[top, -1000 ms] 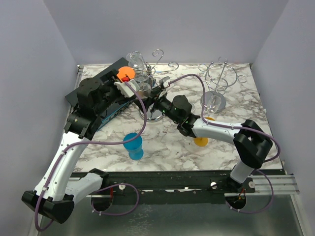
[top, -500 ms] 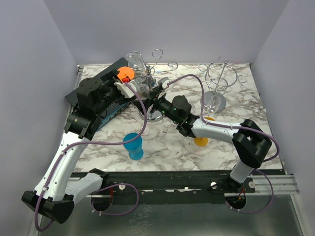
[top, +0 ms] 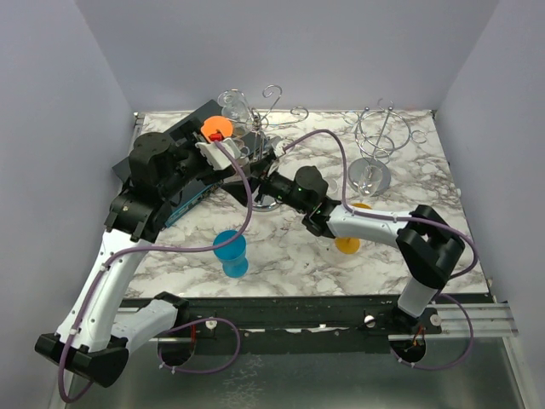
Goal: Place the wine glass upside down on the wine glass rack
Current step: Turn the wine glass upside down at the wine rack.
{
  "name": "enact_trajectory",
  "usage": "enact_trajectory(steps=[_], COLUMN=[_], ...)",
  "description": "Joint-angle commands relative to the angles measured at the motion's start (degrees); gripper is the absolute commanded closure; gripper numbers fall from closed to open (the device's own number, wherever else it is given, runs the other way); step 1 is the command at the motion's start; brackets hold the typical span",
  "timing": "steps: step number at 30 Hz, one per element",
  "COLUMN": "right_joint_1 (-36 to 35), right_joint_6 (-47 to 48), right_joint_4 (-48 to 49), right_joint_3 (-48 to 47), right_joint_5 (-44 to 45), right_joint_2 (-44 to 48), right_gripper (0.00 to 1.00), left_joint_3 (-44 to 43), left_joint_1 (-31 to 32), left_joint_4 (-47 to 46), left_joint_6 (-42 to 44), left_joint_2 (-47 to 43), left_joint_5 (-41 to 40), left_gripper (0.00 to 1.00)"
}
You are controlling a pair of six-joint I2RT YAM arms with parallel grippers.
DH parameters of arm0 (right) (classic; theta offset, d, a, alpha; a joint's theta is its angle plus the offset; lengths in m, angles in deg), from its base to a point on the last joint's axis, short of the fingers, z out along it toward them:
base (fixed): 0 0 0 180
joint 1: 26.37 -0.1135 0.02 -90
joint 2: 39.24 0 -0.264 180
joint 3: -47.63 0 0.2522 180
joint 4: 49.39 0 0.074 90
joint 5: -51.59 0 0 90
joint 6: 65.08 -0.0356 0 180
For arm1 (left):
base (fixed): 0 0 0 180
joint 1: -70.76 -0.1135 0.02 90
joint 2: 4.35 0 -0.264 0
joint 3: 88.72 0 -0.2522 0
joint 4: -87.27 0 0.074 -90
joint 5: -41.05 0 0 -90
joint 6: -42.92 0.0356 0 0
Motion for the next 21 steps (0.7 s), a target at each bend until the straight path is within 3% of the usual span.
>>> enact_trajectory(steps=[1, 11, 21], right_joint_1=[-0.5, -0.5, -0.3], right_joint_6=[-3.4, -2.0, -2.4], right_joint_4=[0.0, 1.3, 4.3], right_joint_3=[-2.3, 3.1, 3.5], right_joint_5=[-3.4, -0.5, 1.3], right_joint_2=[-3.7, -0.9, -1.6], right_gripper=[0.54, 0.56, 0.56], left_joint_3=[-4.4, -13.2, -10.2], left_joint_1=[0.1, 0.1, 0.1], left_joint_4=[6.5, 15.4, 18.6], left_joint_6=[-1.3, -0.8, 0.1], left_joint_2=[-0.1, 2.4, -0.9], left_joint_5=[0.4, -0.4, 2.8], left_gripper=[0.11, 0.08, 0.08])
